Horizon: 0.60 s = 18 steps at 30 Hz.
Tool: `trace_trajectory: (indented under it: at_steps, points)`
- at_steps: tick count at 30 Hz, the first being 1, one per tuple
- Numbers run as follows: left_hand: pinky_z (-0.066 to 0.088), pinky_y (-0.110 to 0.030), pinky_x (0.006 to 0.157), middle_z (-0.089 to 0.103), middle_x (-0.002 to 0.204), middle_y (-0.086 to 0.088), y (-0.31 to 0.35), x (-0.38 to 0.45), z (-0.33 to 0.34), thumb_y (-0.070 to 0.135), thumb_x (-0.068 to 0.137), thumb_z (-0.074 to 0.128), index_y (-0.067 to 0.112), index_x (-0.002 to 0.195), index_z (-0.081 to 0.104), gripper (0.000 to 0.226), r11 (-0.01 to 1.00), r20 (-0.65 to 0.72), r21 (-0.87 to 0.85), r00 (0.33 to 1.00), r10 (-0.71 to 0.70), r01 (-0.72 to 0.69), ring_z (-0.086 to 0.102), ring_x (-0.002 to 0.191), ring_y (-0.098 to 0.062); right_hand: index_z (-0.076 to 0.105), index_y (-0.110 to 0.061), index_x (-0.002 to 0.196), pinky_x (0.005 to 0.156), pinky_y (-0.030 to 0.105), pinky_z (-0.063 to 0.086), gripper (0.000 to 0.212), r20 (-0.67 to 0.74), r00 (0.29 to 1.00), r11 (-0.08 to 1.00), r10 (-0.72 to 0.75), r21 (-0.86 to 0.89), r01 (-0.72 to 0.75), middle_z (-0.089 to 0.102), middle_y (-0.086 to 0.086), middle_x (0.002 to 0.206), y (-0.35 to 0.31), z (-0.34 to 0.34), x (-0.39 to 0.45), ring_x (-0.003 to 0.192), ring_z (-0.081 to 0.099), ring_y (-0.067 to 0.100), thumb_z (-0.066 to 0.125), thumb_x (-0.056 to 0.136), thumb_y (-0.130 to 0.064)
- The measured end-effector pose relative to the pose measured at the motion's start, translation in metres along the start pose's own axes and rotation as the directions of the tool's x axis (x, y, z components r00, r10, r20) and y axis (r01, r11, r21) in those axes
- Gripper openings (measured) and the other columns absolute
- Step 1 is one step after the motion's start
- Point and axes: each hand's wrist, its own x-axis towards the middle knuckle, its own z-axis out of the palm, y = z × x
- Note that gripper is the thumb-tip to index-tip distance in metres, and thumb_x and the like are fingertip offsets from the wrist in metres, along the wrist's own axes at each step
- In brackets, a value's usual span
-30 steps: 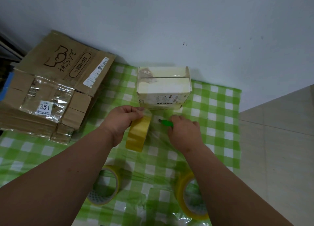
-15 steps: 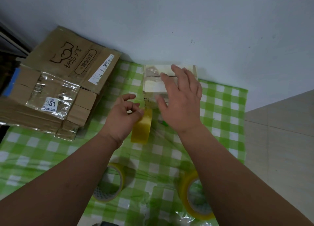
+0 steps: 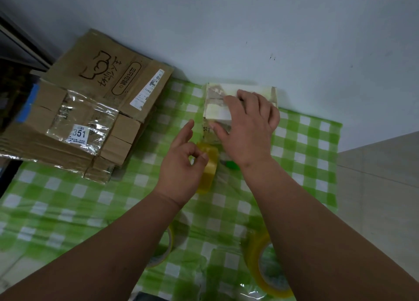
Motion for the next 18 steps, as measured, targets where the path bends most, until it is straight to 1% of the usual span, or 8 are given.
trace_trajectory:
  at_steps: [2, 3, 4, 6, 8, 12, 16, 18]
  points:
    - [0.025, 0.006, 0.088, 0.026, 0.158, 0.014, -0.002, -0.002, 0.004, 0.008, 0.09, 0.067, 0.016, 0.064, 0.049, 0.032, 1.0, 0.011, 0.003, 1.0, 0.017, -0.017, 0.035, 0.141, -0.006, 0.058, -0.029, 0.126, 0.107, 0.05, 0.021, 0.059, -0.021, 1.0, 1.0, 0.0, -0.011, 0.0, 0.051, 0.002, 0.137, 0.0, 0.001, -0.001, 0.13, 0.04, 0.028, 0.068, 0.076, -0.059]
    - [0.025, 0.006, 0.088, 0.023, 0.157, 0.016, -0.003, -0.002, 0.006, 0.008, 0.09, 0.066, 0.016, 0.064, 0.048, 0.033, 1.0, 0.02, -0.001, 0.999, 0.028, -0.028, 0.032, 0.141, -0.003, 0.058, -0.029, 0.125, 0.107, 0.049, 0.021, 0.059, -0.024, 1.0, 1.0, 0.0, -0.013, -0.001, 0.051, 0.002, 0.136, 0.0, 0.002, -0.002, 0.129, 0.04, 0.028, 0.07, 0.075, -0.057]
    - [0.025, 0.007, 0.087, 0.02, 0.157, 0.018, -0.003, -0.002, 0.008, 0.008, 0.091, 0.066, 0.017, 0.064, 0.047, 0.034, 0.999, 0.031, -0.007, 0.999, 0.039, -0.039, 0.03, 0.14, 0.005, 0.058, -0.029, 0.125, 0.106, 0.049, 0.021, 0.059, -0.024, 1.0, 1.0, 0.001, -0.015, -0.002, 0.051, 0.002, 0.136, 0.001, 0.002, -0.001, 0.129, 0.04, 0.028, 0.071, 0.074, -0.056]
    - [0.025, 0.008, 0.081, 0.018, 0.155, 0.019, -0.002, -0.001, 0.012, 0.007, 0.091, 0.065, 0.018, 0.064, 0.046, 0.035, 0.999, 0.066, -0.02, 0.996, 0.052, -0.05, 0.023, 0.126, 0.029, 0.058, -0.03, 0.125, 0.106, 0.048, 0.02, 0.059, -0.017, 1.0, 1.0, 0.002, -0.019, -0.003, 0.05, 0.002, 0.137, 0.001, 0.002, 0.0, 0.129, 0.038, 0.027, 0.071, 0.074, -0.055]
    - [0.025, 0.009, 0.077, 0.016, 0.155, 0.017, 0.001, 0.002, 0.015, 0.006, 0.091, 0.064, 0.015, 0.065, 0.047, 0.032, 0.999, 0.112, -0.041, 0.993, 0.038, -0.034, 0.019, 0.111, 0.041, 0.057, -0.031, 0.126, 0.106, 0.047, 0.019, 0.057, -0.008, 1.0, 1.0, 0.006, -0.018, -0.006, 0.049, 0.001, 0.138, 0.001, 0.001, 0.0, 0.13, 0.036, 0.026, 0.071, 0.075, -0.053]
    - [0.026, 0.009, 0.074, 0.015, 0.159, 0.012, 0.007, 0.008, 0.018, 0.006, 0.092, 0.063, 0.011, 0.066, 0.046, 0.031, 0.995, 0.137, -0.094, 0.99, -0.015, 0.028, 0.02, 0.104, 0.044, 0.057, -0.033, 0.13, 0.107, 0.045, 0.017, 0.056, 0.033, 0.999, 1.0, 0.006, 0.023, -0.007, 0.047, -0.001, 0.142, 0.004, -0.001, 0.0, 0.134, 0.034, 0.026, 0.07, 0.078, -0.047]
    - [0.027, 0.008, 0.074, 0.015, 0.161, 0.014, 0.009, 0.011, 0.013, 0.009, 0.092, 0.063, 0.012, 0.067, 0.045, 0.032, 0.987, 0.163, -0.134, 0.984, -0.067, 0.089, 0.024, 0.111, 0.036, 0.058, -0.036, 0.129, 0.103, 0.04, 0.016, 0.052, 0.056, 0.998, 0.998, 0.001, 0.061, -0.004, 0.048, -0.004, 0.141, 0.01, -0.004, 0.002, 0.132, 0.035, 0.024, 0.07, 0.079, -0.046]
    - [0.028, 0.007, 0.075, 0.013, 0.162, 0.014, 0.012, 0.013, 0.013, 0.009, 0.093, 0.063, 0.01, 0.069, 0.046, 0.029, 0.98, 0.185, -0.161, 0.979, -0.084, 0.114, 0.024, 0.105, 0.04, 0.059, -0.037, 0.129, 0.101, 0.038, 0.016, 0.05, 0.055, 0.998, 0.998, 0.005, 0.062, -0.009, 0.048, -0.005, 0.141, 0.009, -0.004, 0.002, 0.13, 0.036, 0.023, 0.069, 0.081, -0.046]
